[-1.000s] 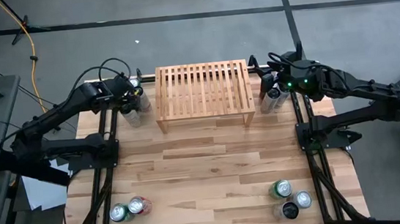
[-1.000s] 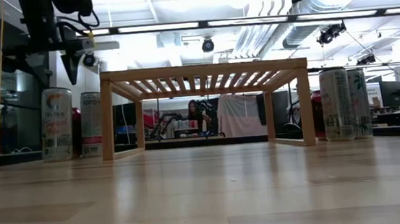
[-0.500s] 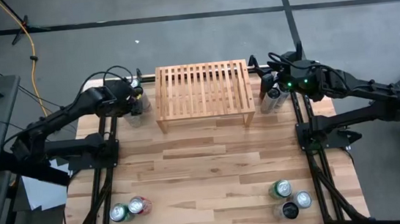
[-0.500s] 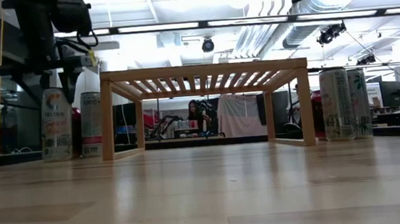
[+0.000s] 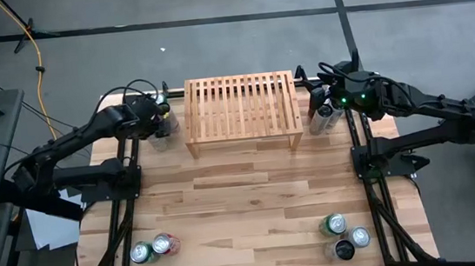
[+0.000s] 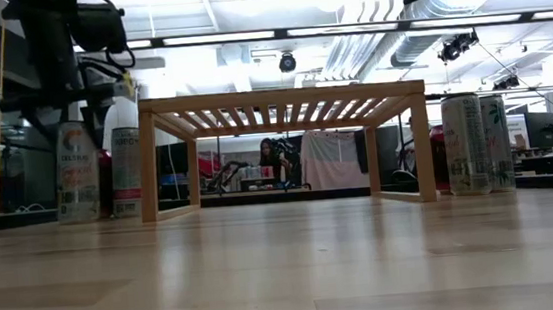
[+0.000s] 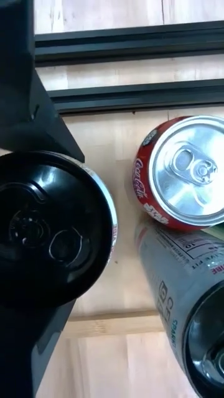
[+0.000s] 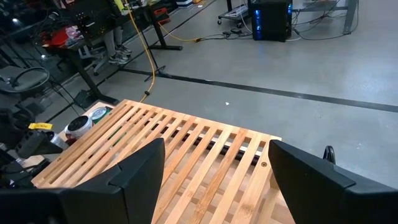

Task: Place canned beverage on shelf
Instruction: Put the left white yellow soda can on the shelf

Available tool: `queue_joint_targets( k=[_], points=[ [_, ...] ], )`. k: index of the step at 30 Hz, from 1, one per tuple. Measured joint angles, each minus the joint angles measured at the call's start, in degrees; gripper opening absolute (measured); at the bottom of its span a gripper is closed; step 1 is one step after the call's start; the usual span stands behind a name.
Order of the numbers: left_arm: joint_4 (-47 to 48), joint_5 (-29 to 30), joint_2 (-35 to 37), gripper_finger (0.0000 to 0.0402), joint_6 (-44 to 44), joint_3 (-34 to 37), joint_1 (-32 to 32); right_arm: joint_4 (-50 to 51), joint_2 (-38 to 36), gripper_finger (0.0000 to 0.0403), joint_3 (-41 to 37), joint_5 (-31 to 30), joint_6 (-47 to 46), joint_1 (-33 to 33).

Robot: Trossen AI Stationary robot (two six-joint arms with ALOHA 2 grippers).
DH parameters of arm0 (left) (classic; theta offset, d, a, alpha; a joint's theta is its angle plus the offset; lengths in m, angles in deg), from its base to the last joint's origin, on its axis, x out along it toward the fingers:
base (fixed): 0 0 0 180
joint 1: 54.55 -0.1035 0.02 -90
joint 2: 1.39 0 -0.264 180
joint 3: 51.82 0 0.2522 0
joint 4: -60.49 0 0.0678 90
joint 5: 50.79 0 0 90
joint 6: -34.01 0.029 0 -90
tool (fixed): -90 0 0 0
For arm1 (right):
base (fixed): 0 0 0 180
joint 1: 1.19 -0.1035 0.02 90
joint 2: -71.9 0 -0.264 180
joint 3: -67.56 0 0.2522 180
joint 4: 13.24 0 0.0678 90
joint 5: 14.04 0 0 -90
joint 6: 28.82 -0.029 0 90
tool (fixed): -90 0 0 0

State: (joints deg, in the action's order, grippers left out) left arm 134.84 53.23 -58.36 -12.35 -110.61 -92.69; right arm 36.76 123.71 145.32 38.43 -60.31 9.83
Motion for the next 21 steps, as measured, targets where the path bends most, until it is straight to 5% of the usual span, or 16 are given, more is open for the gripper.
queue_joint_targets(
  k=[9,14,21],
  points=[
    [10.1,-1.0,3.7,0.0238,2.4,-9.8,2.0,0.0,0.0,0.0272,0.0,0.0,-1.3,0.0],
    [16.8,-4.8,4.5,0.0238,4.8,-21.8,5.1,0.0,0.0,0.0272,0.0,0.0,-1.3,0.0],
    [12.9,-5.0,-2.2,0.0238,10.9,-41.7,11.1,0.0,0.0,0.0272,0.0,0.0,-1.3,0.0]
  ],
)
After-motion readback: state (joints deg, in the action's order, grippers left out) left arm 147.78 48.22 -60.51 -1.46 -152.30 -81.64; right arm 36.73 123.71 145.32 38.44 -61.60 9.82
